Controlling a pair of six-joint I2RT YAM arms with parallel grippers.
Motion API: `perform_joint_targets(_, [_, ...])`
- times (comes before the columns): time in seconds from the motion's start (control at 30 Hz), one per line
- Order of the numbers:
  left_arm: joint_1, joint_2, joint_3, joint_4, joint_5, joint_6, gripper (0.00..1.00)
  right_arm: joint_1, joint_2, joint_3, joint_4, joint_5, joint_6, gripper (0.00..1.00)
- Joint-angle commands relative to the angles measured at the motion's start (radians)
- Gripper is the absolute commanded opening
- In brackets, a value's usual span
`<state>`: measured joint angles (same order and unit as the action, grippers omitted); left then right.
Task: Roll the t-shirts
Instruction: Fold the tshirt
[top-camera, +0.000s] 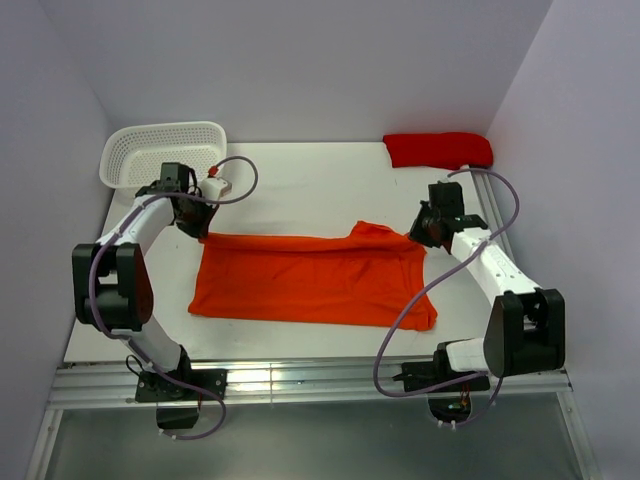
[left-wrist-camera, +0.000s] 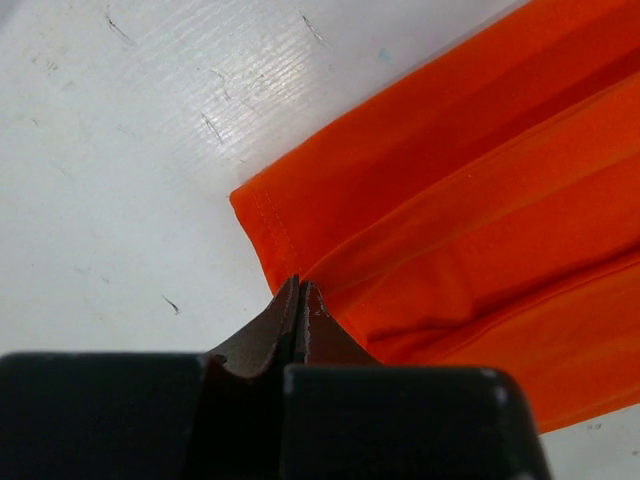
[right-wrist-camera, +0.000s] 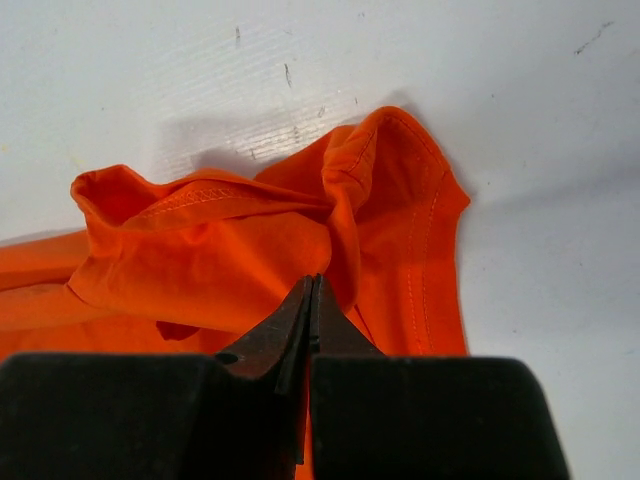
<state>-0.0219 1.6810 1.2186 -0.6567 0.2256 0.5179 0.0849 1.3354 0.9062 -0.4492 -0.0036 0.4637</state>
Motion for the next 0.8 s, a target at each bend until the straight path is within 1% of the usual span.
perform_joint_targets(0.0, [0.01, -0.052, -0.008, -0.006, 0.034, 0.028, 0.0, -0.005, -0.056, -0.023, 0.017, 0.033, 0.01, 0.0])
perform_joint_targets(0.2, [0.011, -0.075, -0.054, -0.014, 0.04, 0.044, 0.0, -0.005, -0.087, -0.067, 0.02, 0.033, 0.016, 0.0])
perform_joint_targets(0.5, [0.011, -0.04, -0.123, -0.027, 0.043, 0.059, 0.0, -0.005, -0.071, -0.182, 0.073, 0.011, 0.05, 0.0])
perform_joint_targets(0.53, [0.011, -0.037, -0.123, -0.029, 0.04, 0.059, 0.04, -0.005, -0.071, -0.194, 0.079, 0.008, 0.05, 0.0])
perform_joint_targets(0.6, [0.011, -0.033, -0.129, -0.031, 0.038, 0.06, 0.06, -0.005, -0.073, -0.207, 0.09, 0.008, 0.055, 0.0])
perform_joint_targets(0.63, [0.011, -0.033, -0.131, -0.029, 0.037, 0.063, 0.14, -0.005, -0.073, -0.21, 0.092, 0.008, 0.056, 0.02])
perform_joint_targets(0.7, [0.011, -0.037, -0.137, -0.026, 0.029, 0.06, 0.23, -0.005, -0.076, -0.219, 0.095, -0.013, 0.056, 0.06])
perform_joint_targets(0.77, [0.011, -0.04, -0.145, -0.026, 0.029, 0.062, 0.3, -0.004, -0.077, -0.225, 0.092, -0.01, 0.056, 0.11])
